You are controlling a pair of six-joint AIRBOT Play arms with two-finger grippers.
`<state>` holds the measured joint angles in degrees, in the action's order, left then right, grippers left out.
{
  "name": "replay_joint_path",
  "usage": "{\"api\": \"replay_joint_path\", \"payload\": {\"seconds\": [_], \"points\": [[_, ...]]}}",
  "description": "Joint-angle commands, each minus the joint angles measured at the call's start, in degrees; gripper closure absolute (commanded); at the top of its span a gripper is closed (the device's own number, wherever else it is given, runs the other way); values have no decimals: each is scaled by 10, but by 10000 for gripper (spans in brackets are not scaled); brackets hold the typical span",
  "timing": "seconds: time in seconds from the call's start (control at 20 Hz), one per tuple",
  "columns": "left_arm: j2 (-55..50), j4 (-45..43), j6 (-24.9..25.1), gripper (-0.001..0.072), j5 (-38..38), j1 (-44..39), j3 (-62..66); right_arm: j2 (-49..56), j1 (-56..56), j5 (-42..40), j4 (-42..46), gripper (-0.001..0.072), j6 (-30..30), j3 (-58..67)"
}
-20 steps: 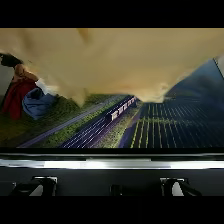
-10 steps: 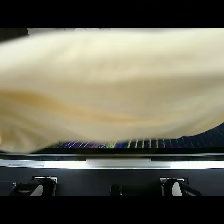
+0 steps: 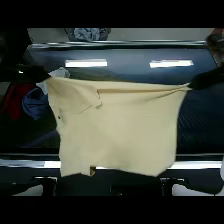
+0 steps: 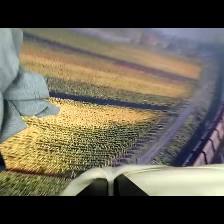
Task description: Fold the shirts.
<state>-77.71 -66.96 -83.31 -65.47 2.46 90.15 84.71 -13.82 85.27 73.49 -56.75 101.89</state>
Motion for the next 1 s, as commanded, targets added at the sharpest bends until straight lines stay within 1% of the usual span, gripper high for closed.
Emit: {"api": "replay_joint_path", "payload": {"seconds": [0.0,0.1,0.25,0.35,0.4,0.45,0.5,0.55,0.6,0.7,0.75,0.8,0.85,0.95], "points": [[-153,45,24,677,87,0,-19,151,82,-188,22,672,-56,-11],[-217,58,24,677,121,0,3,202,101,-267,7,672,-56,-11],[-263,60,37,677,190,0,28,237,108,-370,-15,672,-64,-11],[-269,60,39,677,233,0,32,240,108,-405,-15,672,-71,-11],[-268,59,39,677,233,3,40,236,108,-404,-14,672,-71,-9],[-265,59,40,677,214,9,55,228,108,-379,-5,672,-65,-2],[-260,59,52,677,170,19,76,215,108,-334,1,672,-53,4],[-253,57,68,677,108,30,97,198,108,-267,7,672,-35,7],[-245,47,66,677,44,40,111,181,108,-195,17,672,-22,7],[-229,10,41,678,-91,56,113,163,108,-56,58,672,-19,5],[-230,-19,35,678,-145,58,107,164,108,-25,74,672,-19,-5],[-232,-41,27,678,-183,59,89,169,108,-12,73,673,-19,-19],[-234,-36,28,678,-200,59,66,179,108,3,52,671,-17,-31],[-235,-36,29,678,-207,57,24,200,108,24,8,672,-2,-40]]}}
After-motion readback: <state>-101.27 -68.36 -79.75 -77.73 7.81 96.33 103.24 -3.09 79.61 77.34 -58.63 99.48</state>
